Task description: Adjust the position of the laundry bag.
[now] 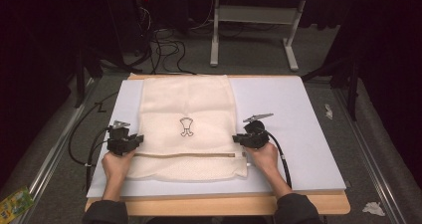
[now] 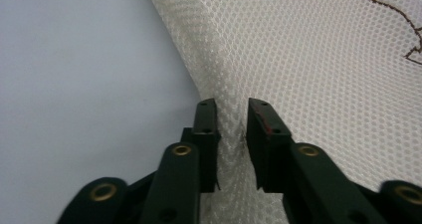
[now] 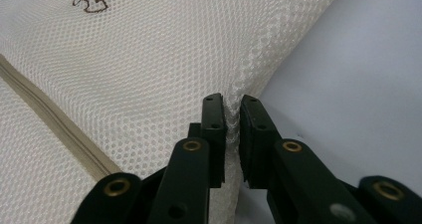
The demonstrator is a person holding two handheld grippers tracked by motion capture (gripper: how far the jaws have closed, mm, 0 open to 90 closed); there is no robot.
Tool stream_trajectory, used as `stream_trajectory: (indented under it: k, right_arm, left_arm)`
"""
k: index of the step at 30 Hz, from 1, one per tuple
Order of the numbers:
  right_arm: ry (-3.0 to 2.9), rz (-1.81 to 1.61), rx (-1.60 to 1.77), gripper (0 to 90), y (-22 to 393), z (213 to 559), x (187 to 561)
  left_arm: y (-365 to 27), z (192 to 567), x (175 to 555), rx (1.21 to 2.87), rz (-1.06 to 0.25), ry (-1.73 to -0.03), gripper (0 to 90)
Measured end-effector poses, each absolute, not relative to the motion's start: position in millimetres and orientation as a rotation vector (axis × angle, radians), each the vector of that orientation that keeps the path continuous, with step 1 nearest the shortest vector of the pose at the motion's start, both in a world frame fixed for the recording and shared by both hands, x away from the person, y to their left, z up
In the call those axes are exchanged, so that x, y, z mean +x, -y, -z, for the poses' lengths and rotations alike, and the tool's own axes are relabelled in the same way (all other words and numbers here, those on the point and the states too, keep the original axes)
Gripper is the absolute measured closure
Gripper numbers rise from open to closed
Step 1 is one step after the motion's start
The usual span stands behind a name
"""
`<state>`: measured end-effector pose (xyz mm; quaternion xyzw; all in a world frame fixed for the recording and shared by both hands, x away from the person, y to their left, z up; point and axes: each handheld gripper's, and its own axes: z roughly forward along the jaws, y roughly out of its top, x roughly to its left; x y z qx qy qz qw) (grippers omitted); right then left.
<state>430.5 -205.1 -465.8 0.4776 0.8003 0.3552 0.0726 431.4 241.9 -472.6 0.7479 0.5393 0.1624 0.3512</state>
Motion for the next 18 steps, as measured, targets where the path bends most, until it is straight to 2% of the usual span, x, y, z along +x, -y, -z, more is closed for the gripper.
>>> stream_trajectory:
  k: [2, 5, 18]
  right_arm:
    - [-2.41, -1.063, 1.417, 85.8, 205, 465, 430]
    - [-2.411, -1.069, 1.402, 87.4, 205, 465, 430]
    - [-2.393, -1.09, 1.384, 88.2, 212, 461, 426]
  left_arm:
    - [-241, 471, 431, 1.93, -0.417, -1.383, 81.4]
    - [-241, 471, 431, 1.927, -0.413, -1.379, 84.4]
    - [-232, 460, 428, 1.928, -0.445, -1.312, 86.2]
